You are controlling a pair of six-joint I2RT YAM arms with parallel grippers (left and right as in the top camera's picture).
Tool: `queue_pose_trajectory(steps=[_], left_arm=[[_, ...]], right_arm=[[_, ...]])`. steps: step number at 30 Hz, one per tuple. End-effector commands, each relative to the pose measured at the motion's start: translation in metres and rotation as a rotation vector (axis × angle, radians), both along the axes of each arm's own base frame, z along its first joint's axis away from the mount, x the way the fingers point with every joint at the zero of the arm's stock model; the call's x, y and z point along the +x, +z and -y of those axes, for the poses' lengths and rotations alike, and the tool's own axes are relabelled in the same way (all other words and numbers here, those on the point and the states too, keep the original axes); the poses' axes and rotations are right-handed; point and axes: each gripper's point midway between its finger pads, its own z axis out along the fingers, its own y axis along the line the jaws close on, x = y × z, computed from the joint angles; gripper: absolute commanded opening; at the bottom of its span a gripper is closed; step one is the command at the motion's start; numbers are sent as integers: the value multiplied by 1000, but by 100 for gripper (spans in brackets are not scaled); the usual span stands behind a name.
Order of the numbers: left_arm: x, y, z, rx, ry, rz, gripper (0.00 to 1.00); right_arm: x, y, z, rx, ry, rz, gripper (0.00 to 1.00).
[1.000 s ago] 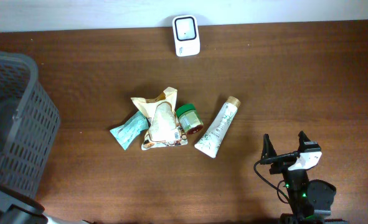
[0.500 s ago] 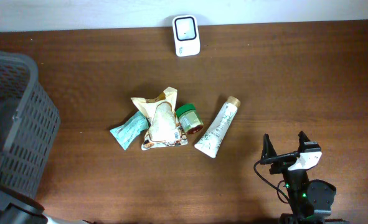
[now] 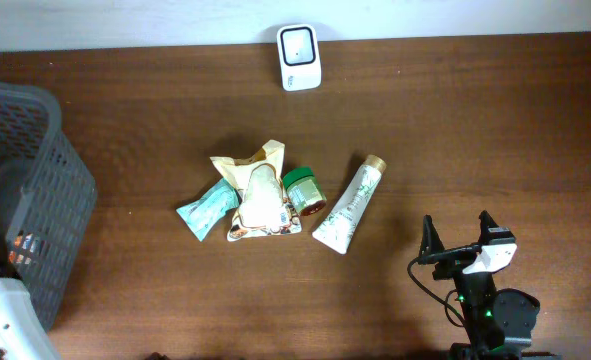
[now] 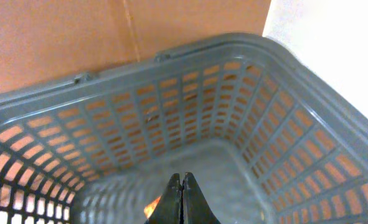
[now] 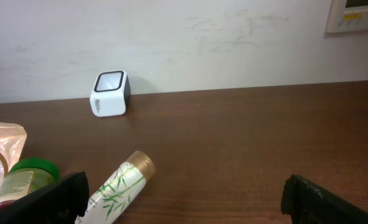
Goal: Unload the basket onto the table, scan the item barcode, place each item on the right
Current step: 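Grasp the small orange tissue pack in the basket, left gripper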
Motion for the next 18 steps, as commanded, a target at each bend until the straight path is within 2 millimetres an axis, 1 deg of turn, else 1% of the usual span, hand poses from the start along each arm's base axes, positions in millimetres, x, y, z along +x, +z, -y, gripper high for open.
queue_pose_trajectory(steps=[1, 3, 4, 5, 6, 7, 8, 9, 10, 11, 13, 14, 16, 17, 18], left_arm=[[-3, -48, -15, -147, 142, -50, 15], [4, -88, -29, -253, 236, -66, 29], [11, -112, -34, -301, 257, -99, 52], [18, -142, -39, -354, 268, -152, 77], [18, -163, -44, -395, 305, -171, 91], [16, -179, -50, -433, 338, -180, 93], [16, -191, -52, -472, 335, -187, 94], [15, -217, -54, -566, 340, -187, 94], [14, -234, -56, -621, 350, -194, 94], [12, -246, -58, -644, 358, -212, 94], [10, -284, -58, -696, 374, -280, 95], [12, -295, -59, -705, 377, -294, 95], [16, -309, -63, -708, 378, -297, 95], [19, -315, -66, -703, 376, -291, 95], [22, -316, -69, -696, 375, -282, 95]], right_arm=[[0, -3, 1, 8, -2, -7, 99], [0, -3, 1, 8, -2, -7, 98], [0, -3, 1, 8, -2, -7, 98], [0, -3, 1, 8, -2, -7, 98], [0, -3, 1, 8, -2, -7, 98], [0, -3, 1, 8, -1, -7, 98], [0, -3, 1, 8, -2, -7, 98], [0, -3, 1, 8, -1, -7, 98], [0, -3, 1, 8, -2, -7, 98], [0, -3, 1, 8, -1, -7, 98], [0, -3, 1, 8, -2, -7, 98], [0, -3, 1, 8, -2, -7, 98], [0, -3, 1, 8, -2, -7, 98], [0, -3, 1, 8, -1, -7, 98], [0, -3, 1, 8, -2, -7, 98]])
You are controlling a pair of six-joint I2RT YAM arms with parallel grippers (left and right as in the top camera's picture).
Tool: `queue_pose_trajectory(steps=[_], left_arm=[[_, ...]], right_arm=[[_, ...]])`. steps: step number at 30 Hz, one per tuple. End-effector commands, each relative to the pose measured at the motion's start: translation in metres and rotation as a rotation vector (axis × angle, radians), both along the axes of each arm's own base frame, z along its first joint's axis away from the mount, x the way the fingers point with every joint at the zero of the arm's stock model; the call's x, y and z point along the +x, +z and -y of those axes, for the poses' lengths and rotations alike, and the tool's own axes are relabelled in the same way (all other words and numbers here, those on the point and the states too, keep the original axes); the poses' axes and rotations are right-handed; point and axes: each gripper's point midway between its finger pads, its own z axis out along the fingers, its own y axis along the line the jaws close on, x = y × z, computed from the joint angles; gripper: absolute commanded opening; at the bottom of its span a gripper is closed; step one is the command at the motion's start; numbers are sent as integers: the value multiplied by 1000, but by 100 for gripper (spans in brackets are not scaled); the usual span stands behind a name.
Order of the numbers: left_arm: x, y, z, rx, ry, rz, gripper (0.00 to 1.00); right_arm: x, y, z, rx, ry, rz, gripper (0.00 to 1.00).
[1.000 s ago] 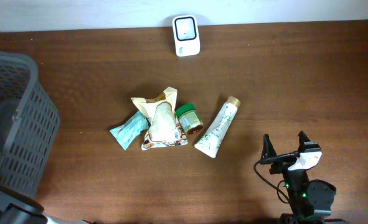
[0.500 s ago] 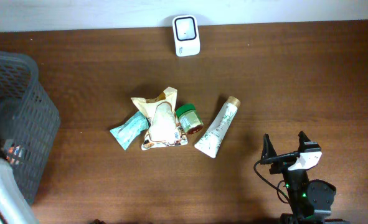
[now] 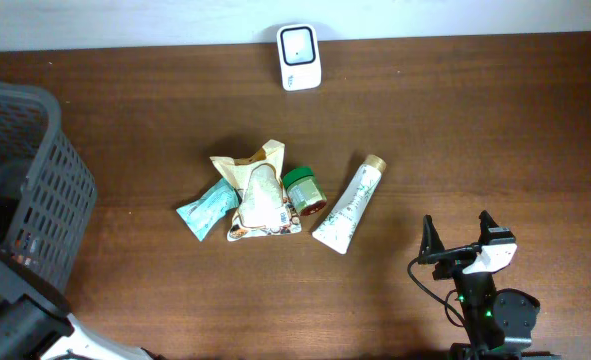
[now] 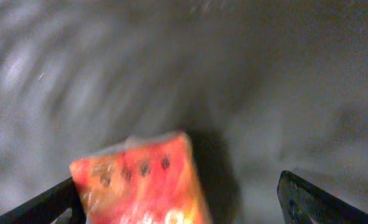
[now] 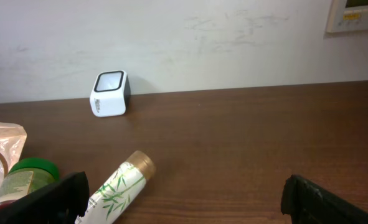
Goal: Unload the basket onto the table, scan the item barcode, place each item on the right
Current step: 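Grasp the small orange tissue pack in the basket, left gripper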
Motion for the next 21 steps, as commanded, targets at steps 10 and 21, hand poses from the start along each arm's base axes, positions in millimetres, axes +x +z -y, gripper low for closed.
queue_pose_trajectory(steps=[10, 21], left_arm=[[17, -26, -12, 13, 5, 46, 90], [13, -9, -9, 7, -9, 32, 0]], right_arm=[[0, -3, 1, 7, -2, -7, 98], [0, -3, 1, 7, -2, -7, 98]])
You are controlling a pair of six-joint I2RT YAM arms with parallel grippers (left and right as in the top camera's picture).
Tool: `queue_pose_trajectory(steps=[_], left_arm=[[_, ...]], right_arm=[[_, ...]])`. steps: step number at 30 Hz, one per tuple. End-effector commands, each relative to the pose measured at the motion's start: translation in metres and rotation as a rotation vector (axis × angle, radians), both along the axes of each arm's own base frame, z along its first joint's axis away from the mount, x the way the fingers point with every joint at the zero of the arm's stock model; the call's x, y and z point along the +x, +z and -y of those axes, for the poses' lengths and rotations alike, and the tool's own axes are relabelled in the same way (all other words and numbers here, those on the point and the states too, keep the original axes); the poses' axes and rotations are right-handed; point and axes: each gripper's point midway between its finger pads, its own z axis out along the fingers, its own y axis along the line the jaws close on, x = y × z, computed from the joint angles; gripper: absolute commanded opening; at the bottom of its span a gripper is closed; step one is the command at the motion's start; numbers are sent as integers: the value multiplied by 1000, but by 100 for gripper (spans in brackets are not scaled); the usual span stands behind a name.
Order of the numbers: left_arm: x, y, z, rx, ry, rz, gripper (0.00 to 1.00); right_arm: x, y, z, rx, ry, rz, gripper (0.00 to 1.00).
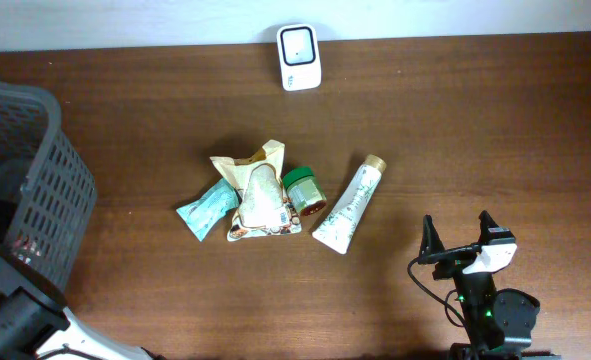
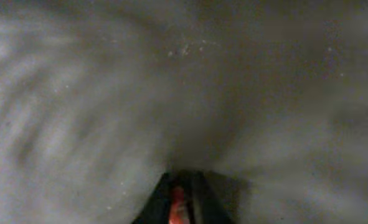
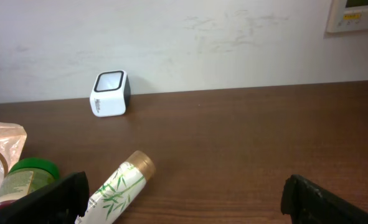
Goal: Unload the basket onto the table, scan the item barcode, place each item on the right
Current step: 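Grasp the small orange tissue pack in the basket, left gripper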
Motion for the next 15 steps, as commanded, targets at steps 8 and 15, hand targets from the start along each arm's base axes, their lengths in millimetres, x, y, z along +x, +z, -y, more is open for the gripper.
queue_pose_trajectory(steps=[8, 15], left_arm=[[-12, 217, 16, 334, -46, 319, 0], [-71, 395, 106, 676, -216, 644, 0]], right_arm=[[0, -3, 1, 7, -1, -6, 98], [0, -3, 1, 7, -1, -6, 98]])
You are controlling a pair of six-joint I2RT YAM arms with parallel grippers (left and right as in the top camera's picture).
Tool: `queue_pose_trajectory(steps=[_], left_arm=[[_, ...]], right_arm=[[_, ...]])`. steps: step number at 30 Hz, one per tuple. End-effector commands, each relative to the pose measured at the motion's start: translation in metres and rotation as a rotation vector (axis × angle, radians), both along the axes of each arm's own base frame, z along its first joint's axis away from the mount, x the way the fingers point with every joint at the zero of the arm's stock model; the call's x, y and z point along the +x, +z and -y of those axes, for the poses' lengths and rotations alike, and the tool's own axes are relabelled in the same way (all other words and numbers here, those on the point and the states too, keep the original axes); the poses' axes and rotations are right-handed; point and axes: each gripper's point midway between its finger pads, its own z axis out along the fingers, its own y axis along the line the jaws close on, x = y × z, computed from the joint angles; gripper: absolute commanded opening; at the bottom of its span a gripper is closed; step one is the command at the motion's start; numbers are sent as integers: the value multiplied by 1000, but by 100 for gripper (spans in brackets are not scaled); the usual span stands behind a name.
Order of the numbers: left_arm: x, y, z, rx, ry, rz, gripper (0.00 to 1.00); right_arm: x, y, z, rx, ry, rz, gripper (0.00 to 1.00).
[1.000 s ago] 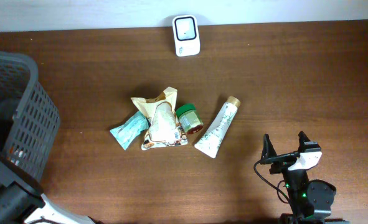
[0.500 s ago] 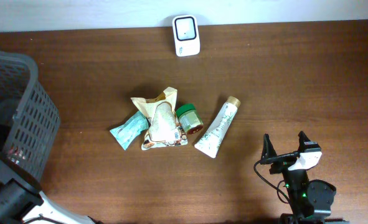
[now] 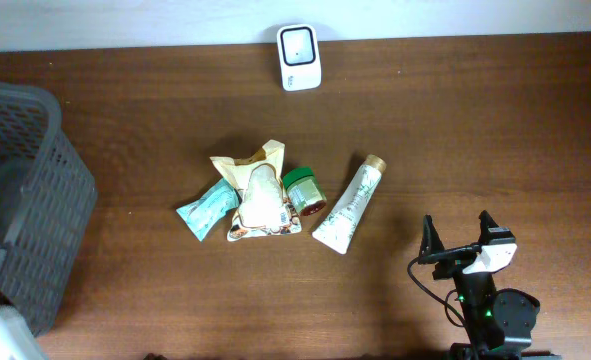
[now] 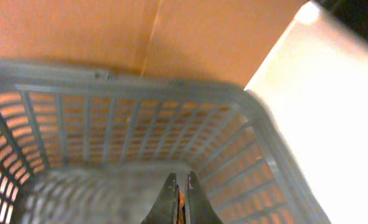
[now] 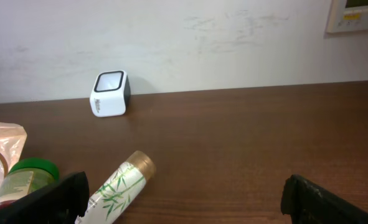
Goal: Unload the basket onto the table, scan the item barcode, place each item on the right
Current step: 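Grasp the small orange tissue pack in the basket, left gripper, then place the orange tissue pack on the table left of the packet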
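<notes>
My left gripper (image 4: 180, 186) hangs inside the grey basket (image 4: 134, 130), shut on a thin orange-red packet (image 4: 181, 200), of which only a sliver shows between the fingers. In the overhead view the left arm is a blur over the basket (image 3: 25, 190). The white barcode scanner (image 3: 299, 57) stands at the table's far edge, also seen from the right wrist as the scanner (image 5: 111, 93). My right gripper (image 3: 460, 240) stands open at the front right, holding nothing.
Mid-table lie a bamboo-print tube (image 3: 347, 205), a green-lidded jar (image 3: 303, 190), a snack bag (image 3: 258, 190) and a teal packet (image 3: 207, 208). The tube (image 5: 118, 186) lies just ahead-left of my right gripper (image 5: 184, 199). Brown cardboard (image 4: 109, 31) stands behind the basket.
My left gripper was shut on the red packet down at the basket floor. It now sits higher, with the basket walls and rim in view, still gripping the packet. The right arm has not moved.
My left gripper was shut above the basket's inside. Then it was open, low in the basket, on either side of an orange-red packet. Then it was shut on that packet at the floor, and now it holds it higher in the basket.
</notes>
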Motion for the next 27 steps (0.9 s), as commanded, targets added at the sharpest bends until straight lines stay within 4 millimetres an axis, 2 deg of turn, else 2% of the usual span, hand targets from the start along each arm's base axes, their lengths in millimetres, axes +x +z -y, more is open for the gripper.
queue_pose_trajectory(steps=[1, 3, 4, 5, 6, 7, 9, 11, 13, 14, 16, 18, 19, 21, 23, 27], left_arm=[[-3, 52, 60, 140, -220, 66, 0], [10, 52, 92, 148, -335, 54, 0], [27, 41, 111, 129, -400, 15, 0], [35, 32, 118, 118, -418, -21, 0], [45, 21, 127, 111, -434, -69, 0], [69, -1, 153, 107, -497, -166, 0], [102, -28, 195, 147, -607, -293, 0], [140, -73, 247, 236, -691, -485, 0], [161, -114, 268, 241, -724, -604, 0], [173, -150, 279, 172, -767, -665, 0], [184, -197, 299, 15, -870, -712, 0], [186, -229, 311, -100, -908, -748, 0], [183, -246, 309, -159, -853, -769, 0], [185, -264, 297, -224, -765, -773, 0], [182, -275, 279, -252, -719, -805, 0], [180, -275, 269, -263, -694, -809, 0]], right_arm=[[0, -3, 1, 7, -2, -7, 98], [0, -3, 1, 7, -2, -7, 98], [0, -3, 1, 7, -2, -7, 98], [0, -3, 1, 8, -1, -7, 98], [0, -3, 1, 8, -1, -7, 98], [0, -3, 1, 7, -2, -7, 98], [0, -3, 1, 7, -2, -7, 98], [0, -3, 1, 8, -1, -7, 98], [0, -3, 1, 8, -1, -7, 98], [0, -3, 1, 7, -2, -7, 98], [0, -3, 1, 7, -2, -7, 98], [0, -3, 1, 7, -2, -7, 98], [0, -3, 1, 8, -1, -7, 98], [0, -3, 1, 8, -1, -7, 98], [0, -3, 1, 7, -2, -7, 98], [0, -3, 1, 7, -2, -7, 98]])
